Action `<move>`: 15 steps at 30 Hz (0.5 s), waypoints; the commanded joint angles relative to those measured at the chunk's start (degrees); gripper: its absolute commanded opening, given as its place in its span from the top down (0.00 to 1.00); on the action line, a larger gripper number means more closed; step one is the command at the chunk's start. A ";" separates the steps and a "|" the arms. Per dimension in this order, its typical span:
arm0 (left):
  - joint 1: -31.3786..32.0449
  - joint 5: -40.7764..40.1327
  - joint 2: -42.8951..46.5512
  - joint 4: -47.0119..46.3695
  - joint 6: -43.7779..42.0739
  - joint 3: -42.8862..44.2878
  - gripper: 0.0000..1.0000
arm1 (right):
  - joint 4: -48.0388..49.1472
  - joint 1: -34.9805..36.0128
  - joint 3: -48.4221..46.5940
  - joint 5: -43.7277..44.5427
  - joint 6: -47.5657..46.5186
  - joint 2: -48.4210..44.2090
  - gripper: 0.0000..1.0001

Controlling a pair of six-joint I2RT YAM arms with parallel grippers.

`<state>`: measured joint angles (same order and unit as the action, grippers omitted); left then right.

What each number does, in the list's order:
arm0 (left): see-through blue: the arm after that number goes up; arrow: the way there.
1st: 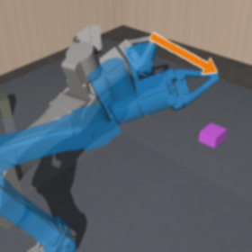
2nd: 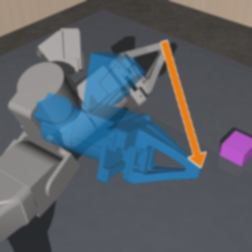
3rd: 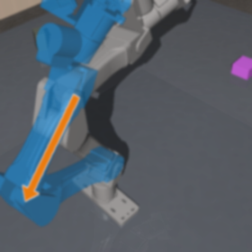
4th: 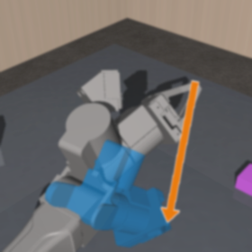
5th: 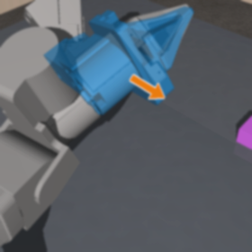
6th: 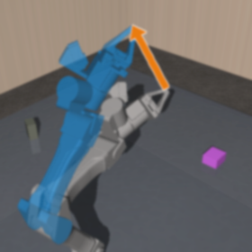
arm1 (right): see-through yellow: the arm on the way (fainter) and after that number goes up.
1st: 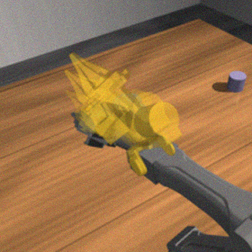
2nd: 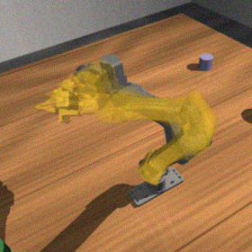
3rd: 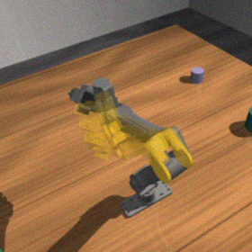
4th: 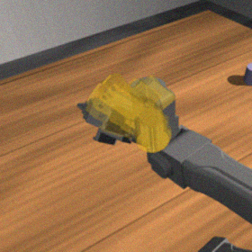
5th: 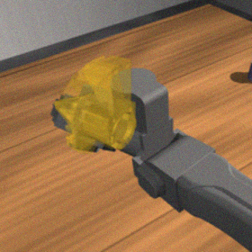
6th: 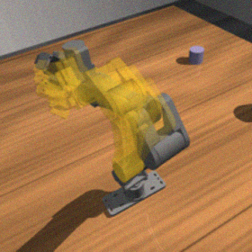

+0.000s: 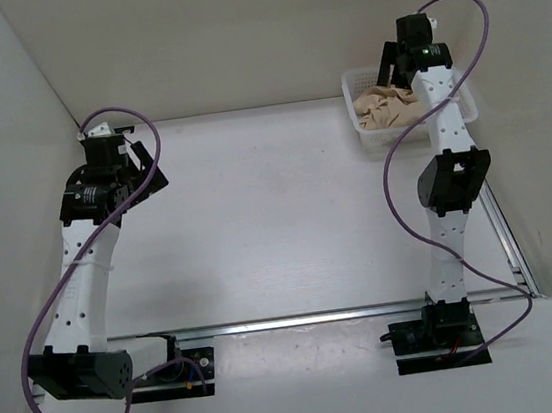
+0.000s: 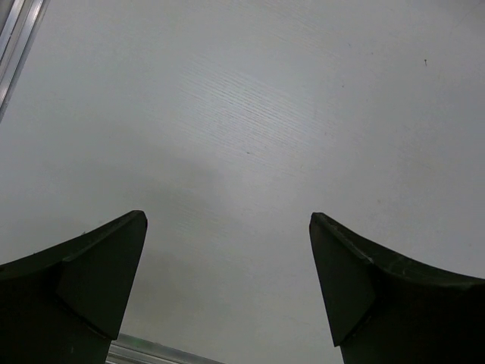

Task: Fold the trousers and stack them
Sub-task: Grab the trousers from the pile

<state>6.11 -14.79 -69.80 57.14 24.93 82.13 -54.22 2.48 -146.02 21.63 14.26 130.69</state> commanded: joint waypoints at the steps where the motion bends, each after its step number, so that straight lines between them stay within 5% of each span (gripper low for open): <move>1: -0.31 1.34 -0.34 -1.77 0.30 2.25 0.00 | 7.08 -1.77 0.46 -1.94 -1.87 1.31 0.01; 15: -0.31 1.34 -7.46 -2.92 0.30 2.25 0.00 | 16.59 -4.41 -5.24 -7.63 -2.93 19.41 0.01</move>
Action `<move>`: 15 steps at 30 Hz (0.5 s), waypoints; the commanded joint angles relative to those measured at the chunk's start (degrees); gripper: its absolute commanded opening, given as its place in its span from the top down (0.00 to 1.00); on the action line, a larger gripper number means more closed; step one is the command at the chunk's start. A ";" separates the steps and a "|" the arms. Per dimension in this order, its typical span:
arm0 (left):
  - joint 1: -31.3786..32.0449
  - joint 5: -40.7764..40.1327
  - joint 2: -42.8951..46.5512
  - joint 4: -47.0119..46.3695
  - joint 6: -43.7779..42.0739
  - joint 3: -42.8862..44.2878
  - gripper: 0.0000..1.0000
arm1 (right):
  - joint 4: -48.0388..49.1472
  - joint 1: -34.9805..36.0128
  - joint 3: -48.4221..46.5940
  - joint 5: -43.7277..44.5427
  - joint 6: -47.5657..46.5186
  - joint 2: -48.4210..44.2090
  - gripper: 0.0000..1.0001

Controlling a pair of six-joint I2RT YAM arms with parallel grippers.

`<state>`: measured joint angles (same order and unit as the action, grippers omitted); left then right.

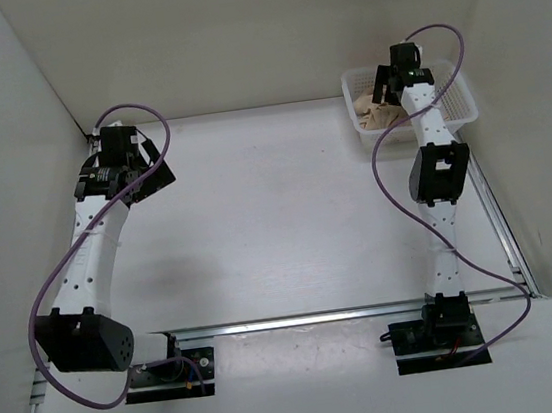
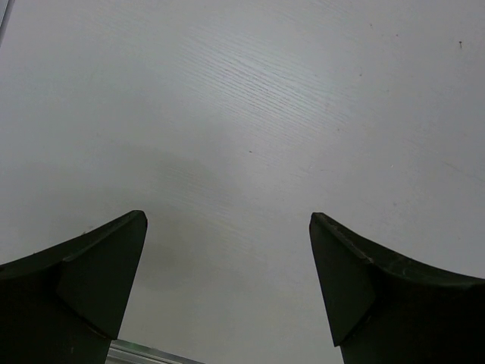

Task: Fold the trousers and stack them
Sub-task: Grab the trousers from the pile

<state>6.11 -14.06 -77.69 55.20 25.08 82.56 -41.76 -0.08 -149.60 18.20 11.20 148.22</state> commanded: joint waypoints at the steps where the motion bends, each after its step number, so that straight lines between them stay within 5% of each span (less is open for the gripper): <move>1: -0.31 0.62 -0.17 -0.97 0.14 1.81 0.00 | 4.14 -1.86 -1.66 -5.09 0.14 2.42 0.02; 5: -0.31 0.62 -0.71 -0.97 0.67 1.81 0.00 | 6.34 -1.86 -1.13 -7.12 0.14 3.92 0.17; 8: -0.31 0.10 -0.71 -0.97 0.67 1.81 0.00 | 7.83 -1.86 -1.13 -8.79 0.14 4.53 0.43; 10: -0.31 0.09 -0.09 -0.97 0.67 1.28 0.00 | 8.35 -1.86 -1.13 -9.32 0.75 4.53 0.71; 13: -0.31 0.09 0.43 -0.97 0.67 1.28 0.00 | 10.02 -1.86 0.18 -9.85 1.45 1.11 0.93; 15: -0.31 0.09 1.14 -0.36 0.67 1.89 0.00 | 10.64 -1.86 0.19 -10.46 2.16 -2.57 0.97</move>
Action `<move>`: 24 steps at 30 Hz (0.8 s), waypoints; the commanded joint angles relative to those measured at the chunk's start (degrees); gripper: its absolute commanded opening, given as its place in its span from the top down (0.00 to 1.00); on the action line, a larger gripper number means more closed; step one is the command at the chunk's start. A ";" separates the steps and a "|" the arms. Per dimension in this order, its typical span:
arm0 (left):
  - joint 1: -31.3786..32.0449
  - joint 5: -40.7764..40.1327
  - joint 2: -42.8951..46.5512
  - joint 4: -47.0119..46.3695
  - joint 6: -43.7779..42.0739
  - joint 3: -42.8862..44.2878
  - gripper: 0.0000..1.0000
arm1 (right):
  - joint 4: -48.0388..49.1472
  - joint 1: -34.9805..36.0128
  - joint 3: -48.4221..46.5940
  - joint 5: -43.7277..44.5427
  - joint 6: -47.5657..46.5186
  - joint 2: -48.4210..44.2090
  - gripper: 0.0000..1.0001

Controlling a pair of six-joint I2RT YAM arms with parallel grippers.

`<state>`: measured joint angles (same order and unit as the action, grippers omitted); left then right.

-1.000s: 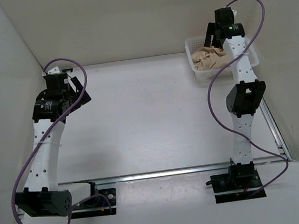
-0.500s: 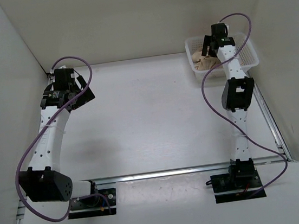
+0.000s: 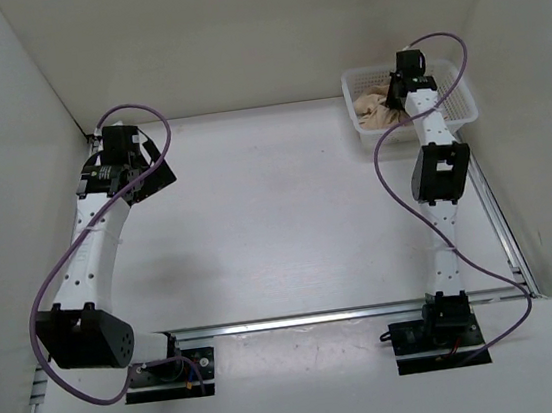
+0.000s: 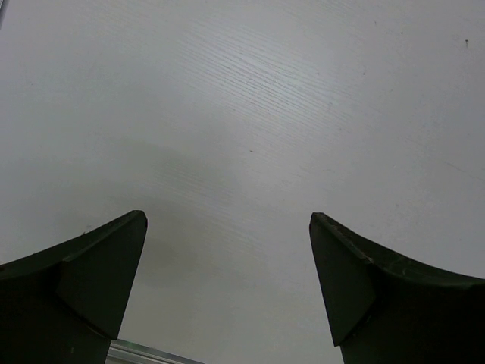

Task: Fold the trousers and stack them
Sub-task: Grab the trousers from the pile, then move the trousers to the center of the board

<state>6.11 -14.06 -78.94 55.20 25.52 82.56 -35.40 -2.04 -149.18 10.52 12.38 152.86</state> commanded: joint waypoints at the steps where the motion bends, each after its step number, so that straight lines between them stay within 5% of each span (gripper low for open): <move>1: -0.31 0.09 2.91 -0.36 0.23 1.90 0.00 | 4.81 0.11 -0.23 -2.79 1.50 -8.70 0.98; 8: -0.31 1.85 7.91 1.66 0.23 1.90 0.00 | 6.57 0.64 -1.28 -10.25 3.26 -28.12 1.00; 17: -0.31 1.23 15.91 8.07 0.76 1.90 0.00 | 1.66 13.98 7.23 -14.31 -3.41 -51.68 1.00; 20: -0.31 0.62 17.85 9.75 1.29 1.90 0.00 | -0.11 21.10 16.18 -12.29 -4.74 -59.06 1.00; 24: -0.84 0.62 21.18 10.28 1.90 1.90 0.00 | -0.11 30.41 39.94 -5.81 -2.72 -69.07 1.00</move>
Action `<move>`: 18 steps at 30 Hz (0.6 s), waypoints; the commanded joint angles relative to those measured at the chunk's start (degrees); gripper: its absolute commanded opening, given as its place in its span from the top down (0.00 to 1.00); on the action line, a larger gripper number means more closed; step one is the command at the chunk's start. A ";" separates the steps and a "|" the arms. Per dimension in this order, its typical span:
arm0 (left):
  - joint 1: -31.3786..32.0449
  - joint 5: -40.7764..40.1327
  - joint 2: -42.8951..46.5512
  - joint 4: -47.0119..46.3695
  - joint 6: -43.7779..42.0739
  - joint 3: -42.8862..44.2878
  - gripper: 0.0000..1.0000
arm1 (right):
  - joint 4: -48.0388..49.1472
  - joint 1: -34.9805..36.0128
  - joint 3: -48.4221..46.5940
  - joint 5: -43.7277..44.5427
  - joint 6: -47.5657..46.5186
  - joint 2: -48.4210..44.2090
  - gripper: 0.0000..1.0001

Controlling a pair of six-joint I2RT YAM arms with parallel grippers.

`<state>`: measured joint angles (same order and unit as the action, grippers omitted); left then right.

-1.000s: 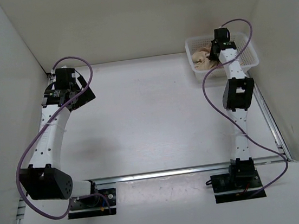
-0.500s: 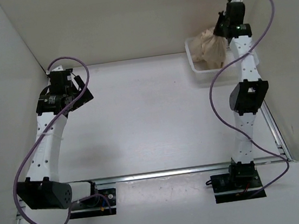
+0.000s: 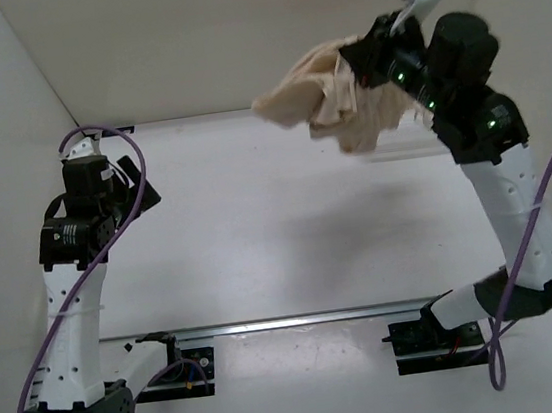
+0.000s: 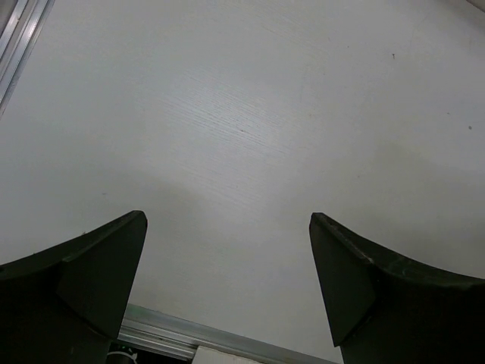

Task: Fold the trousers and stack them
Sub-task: Move the trousers to the center of the board

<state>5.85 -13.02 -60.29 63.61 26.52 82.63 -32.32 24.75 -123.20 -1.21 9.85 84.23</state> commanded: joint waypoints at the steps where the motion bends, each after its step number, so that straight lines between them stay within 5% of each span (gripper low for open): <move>1: -0.57 -0.43 2.55 2.56 0.90 1.83 0.00 | -2.50 4.33 18.30 6.48 2.95 -1.51 0.93; 3: -0.57 -0.43 3.07 3.09 0.90 2.53 0.00 | -1.97 5.13 26.48 5.44 6.31 -2.22 0.65; 4: -0.57 0.18 3.08 3.09 0.90 2.54 0.00 | -1.96 5.13 33.13 3.00 7.80 -2.22 0.22; 7: -0.57 2.64 2.46 3.09 -0.59 3.06 0.00 | -13.58 6.09 33.91 4.97 11.05 4.79 0.06; 10: -0.57 5.80 1.32 3.62 -2.79 1.05 0.00 | -13.93 8.99 40.36 18.93 14.84 0.35 0.06; 11: -0.57 6.94 1.32 2.93 -3.31 -0.18 0.01 | -12.70 9.78 42.84 20.71 17.29 -2.29 0.17; 13: 0.38 11.77 1.32 1.17 -3.85 -5.79 0.25 | -10.50 10.40 49.85 21.43 19.41 -9.93 0.39; 14: 1.09 13.53 1.32 -1.10 -3.85 -7.99 0.32 | -9.79 10.40 51.90 23.34 21.42 -14.05 0.66; 15: 1.71 17.98 1.84 -2.43 -3.85 -12.62 0.48 | -9.78 10.40 53.66 23.36 22.14 -15.57 0.76; 18: 5.04 23.81 1.85 -6.82 0.00 -19.77 0.42 | -9.95 10.40 58.68 20.48 22.84 -17.25 0.85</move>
<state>8.10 0.64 -58.70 61.06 24.03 68.31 -44.01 35.40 -67.37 17.37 28.77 69.49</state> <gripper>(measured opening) 0.529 0.149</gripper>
